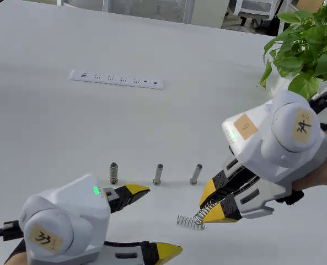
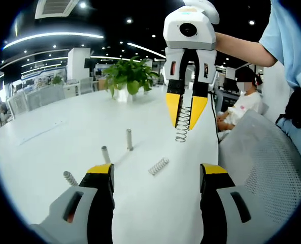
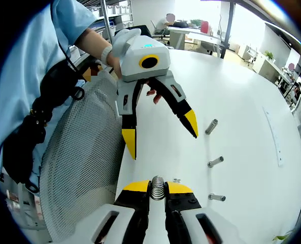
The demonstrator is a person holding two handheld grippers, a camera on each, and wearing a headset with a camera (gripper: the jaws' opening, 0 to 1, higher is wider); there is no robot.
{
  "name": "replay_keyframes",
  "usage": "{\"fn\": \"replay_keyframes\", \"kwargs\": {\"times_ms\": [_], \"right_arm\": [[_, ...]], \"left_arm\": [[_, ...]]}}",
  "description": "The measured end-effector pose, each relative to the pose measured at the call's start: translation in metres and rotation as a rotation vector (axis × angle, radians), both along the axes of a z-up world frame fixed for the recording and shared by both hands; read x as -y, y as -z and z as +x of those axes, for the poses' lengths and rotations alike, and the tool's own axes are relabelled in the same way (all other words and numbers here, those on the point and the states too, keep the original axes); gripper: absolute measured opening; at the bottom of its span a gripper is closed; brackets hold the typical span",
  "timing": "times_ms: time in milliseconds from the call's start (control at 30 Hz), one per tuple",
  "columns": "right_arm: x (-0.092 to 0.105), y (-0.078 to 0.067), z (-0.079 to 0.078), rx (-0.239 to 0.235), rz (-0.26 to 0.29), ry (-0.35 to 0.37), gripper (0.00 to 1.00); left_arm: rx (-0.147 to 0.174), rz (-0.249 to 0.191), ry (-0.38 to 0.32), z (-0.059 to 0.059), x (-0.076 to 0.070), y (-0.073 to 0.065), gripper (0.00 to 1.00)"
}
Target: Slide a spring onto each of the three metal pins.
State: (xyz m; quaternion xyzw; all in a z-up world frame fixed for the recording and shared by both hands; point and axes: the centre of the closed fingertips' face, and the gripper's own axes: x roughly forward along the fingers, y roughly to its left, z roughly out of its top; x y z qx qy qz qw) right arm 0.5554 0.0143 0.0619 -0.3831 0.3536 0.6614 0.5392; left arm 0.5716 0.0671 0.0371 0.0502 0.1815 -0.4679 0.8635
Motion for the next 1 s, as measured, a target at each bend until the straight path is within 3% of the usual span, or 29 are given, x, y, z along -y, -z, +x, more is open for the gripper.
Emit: {"fn": "replay_keyframes", "kwargs": {"times_ms": [167, 267, 533, 1000], "right_arm": [[0.002, 0.001, 0.010, 0.030, -0.009, 0.007, 0.07], [0.002, 0.002, 0.014, 0.045, -0.019, 0.001, 0.07], [-0.005, 0.005, 0.027, 0.065, -0.041, -0.025, 0.07], [-0.019, 0.002, 0.071, 0.151, -0.094, -0.074, 0.07]], "left_arm": [[-0.001, 0.018, -0.092, 0.007, -0.019, 0.005, 0.88], [-0.040, 0.051, -0.170, 0.011, -0.034, 0.013, 0.99], [-0.046, 0.054, -0.199, 0.010, -0.046, 0.020, 0.99], [-0.055, 0.064, -0.269, 0.010, -0.060, 0.025, 0.99]]}}
